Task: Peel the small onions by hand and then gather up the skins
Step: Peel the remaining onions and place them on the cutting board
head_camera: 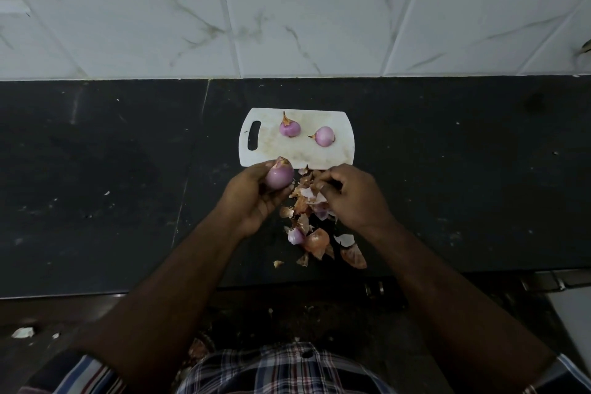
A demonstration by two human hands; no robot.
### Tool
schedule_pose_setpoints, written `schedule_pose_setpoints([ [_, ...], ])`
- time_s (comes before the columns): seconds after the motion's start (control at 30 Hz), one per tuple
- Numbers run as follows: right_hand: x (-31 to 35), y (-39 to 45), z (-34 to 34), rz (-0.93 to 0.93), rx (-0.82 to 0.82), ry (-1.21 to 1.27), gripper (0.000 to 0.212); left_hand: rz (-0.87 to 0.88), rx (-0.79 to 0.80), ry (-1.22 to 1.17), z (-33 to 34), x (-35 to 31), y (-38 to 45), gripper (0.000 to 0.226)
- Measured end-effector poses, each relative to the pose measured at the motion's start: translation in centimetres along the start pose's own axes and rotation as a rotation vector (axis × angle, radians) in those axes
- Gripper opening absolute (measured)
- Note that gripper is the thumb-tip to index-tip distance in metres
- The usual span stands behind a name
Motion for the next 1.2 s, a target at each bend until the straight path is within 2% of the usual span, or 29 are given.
schedule_pose_setpoints([
  [0.17, -0.3, 0.4, -0.4, 0.058, -0.021, 0.076, 0.017, -0.088, 0.072, -0.025, 0.3, 0.9, 0.4, 0.034],
  [0.3, 1.8, 1.4, 0.4, 0.055, 0.054, 0.156, 0.040, -0.083, 0.145, 0.049, 1.0, 1.0, 0.3, 0.035],
  [0.33, 2.4, 1.8, 0.8, 0.039, 0.072, 0.140, 0.040, -0.075, 0.164, 0.076, 1.3, 1.0, 0.2, 0.036],
  [0.4, 3.3, 2.5, 1.4, 0.013, 0.075, 0.084, 0.027, -0.037, 0.193, 0.134, 1.9, 0.8, -0.2, 0.040],
  [0.5, 3.5, 3.0, 1.4, 0.012, -0.026, 0.104, 0.006, 0.097, 0.204, 0.240, 2.4, -0.1, -0.5, 0.045],
  [0.67, 2.4, 2.9, 1.6, 0.110, -0.184, 0.206, 0.014, 0.194, 0.176, 0.283, 2.4, -0.4, -0.7, 0.041],
  [0.83, 1.4, 2.6, 2.4, 0.253, -0.242, 0.340, 0.025, 0.211, 0.187, 0.326, 2.4, -0.4, -0.6, 0.040],
  [0.9, 0.6, 2.5, 2.3, 0.377, -0.310, 0.498, 0.027, 0.208, 0.195, 0.320, 2.3, -0.4, -0.7, 0.039],
  [0.97, -0.4, 2.3, 1.5, 0.517, -0.393, 0.788, 0.027, 0.198, 0.209, 0.298, 2.2, -0.2, -0.9, 0.038],
  [1.03, -0.6, 2.2, 0.7, 0.524, -0.329, 0.868, 0.022, 0.166, 0.213, 0.279, 1.9, 0.1, -1.0, 0.040],
  [1.13, -0.3, 1.7, 0.3, 0.382, -0.093, 0.581, 0.007, 0.111, 0.189, 0.276, 1.5, 0.5, -0.8, 0.046],
  [1.2, -0.3, 1.3, 0.2, 0.329, -0.038, 0.472, 0.016, 0.080, 0.175, 0.280, 1.4, 0.7, -0.6, 0.051],
])
Point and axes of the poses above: each hand's wrist, its own y-axis towards the middle knuckle, its own z-axis out of the palm, x = y × z, the point moved 7 cm from there along y, towards the middle knuckle, and after that the axes turned 15 degrees about y, right-handed, at the moved point
